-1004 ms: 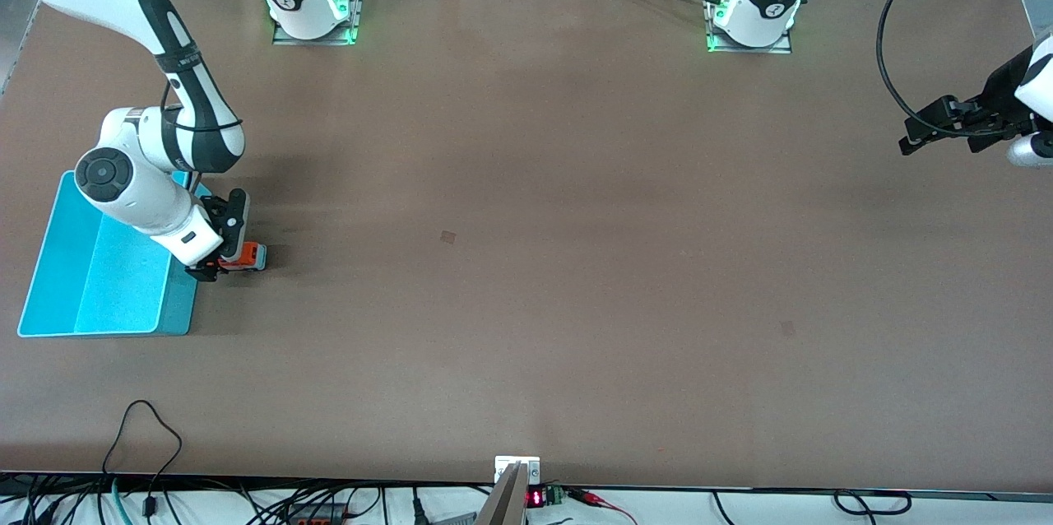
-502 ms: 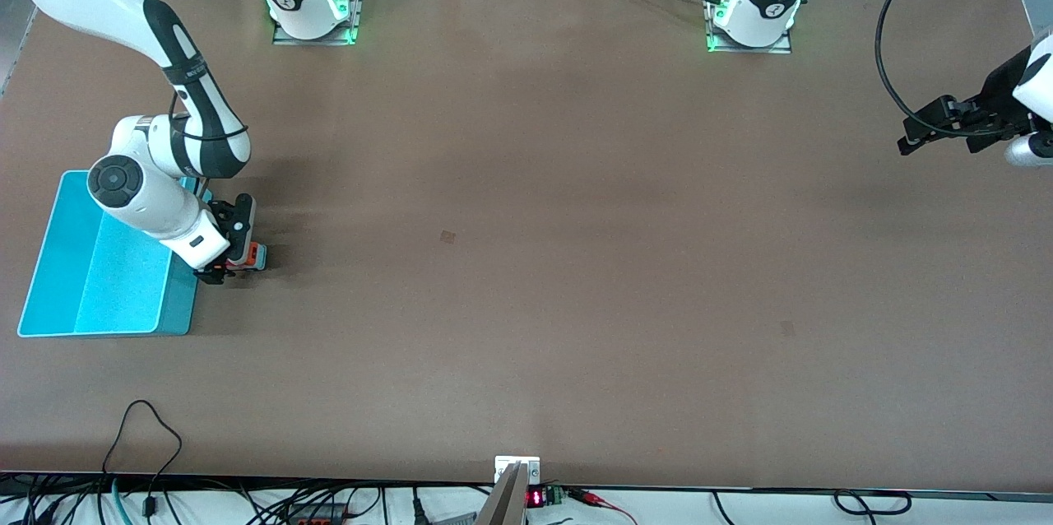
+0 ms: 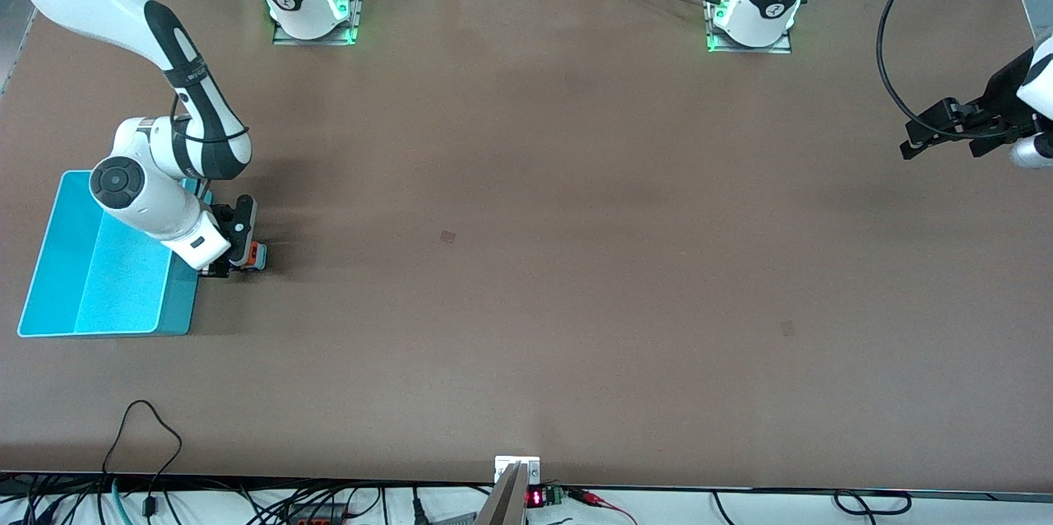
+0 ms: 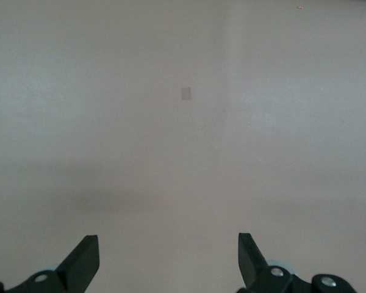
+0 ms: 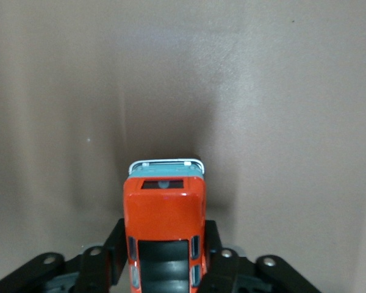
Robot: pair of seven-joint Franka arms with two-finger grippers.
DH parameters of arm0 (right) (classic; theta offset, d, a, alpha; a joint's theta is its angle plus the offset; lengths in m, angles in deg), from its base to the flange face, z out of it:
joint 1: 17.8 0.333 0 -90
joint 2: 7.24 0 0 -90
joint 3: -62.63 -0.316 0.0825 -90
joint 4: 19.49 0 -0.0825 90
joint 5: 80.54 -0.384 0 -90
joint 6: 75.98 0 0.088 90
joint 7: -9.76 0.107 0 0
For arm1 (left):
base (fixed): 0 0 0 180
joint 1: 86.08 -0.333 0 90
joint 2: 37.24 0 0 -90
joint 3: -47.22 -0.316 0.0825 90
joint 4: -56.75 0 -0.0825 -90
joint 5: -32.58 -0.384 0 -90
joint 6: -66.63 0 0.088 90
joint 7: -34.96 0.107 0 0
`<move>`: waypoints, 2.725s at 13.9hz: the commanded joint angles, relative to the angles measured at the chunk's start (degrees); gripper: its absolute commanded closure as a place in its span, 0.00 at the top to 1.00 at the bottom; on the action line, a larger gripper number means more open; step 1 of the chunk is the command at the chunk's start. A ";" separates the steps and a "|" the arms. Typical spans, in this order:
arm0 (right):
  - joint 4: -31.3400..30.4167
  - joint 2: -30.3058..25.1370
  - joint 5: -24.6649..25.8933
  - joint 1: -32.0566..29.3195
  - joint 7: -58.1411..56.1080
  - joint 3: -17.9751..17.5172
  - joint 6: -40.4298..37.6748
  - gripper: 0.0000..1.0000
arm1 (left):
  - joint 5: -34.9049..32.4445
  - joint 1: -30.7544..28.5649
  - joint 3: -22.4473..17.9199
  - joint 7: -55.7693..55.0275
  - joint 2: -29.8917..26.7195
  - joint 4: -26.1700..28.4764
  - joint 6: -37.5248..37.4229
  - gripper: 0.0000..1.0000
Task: Wind up bus and store in blue box
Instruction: 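Lift the bus with the right gripper and carry it over the box, then lower the bus into the blue box and open the right gripper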
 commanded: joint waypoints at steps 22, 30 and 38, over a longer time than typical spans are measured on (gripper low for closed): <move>9.48 -9.71 -6.74 -5.32 67.49 5.61 -20.44 0.00 | -0.08 0.73 0.10 -0.30 -0.44 0.20 -0.42 1.00; 14.58 2.69 -8.14 -8.93 65.21 10.10 -16.23 0.00 | -0.08 0.20 0.01 -0.38 0.17 0.11 -0.07 1.00; 14.67 6.04 -9.11 -9.37 65.20 10.10 -13.15 1.00 | -0.08 0.20 0.01 -0.38 0.17 0.03 0.02 1.00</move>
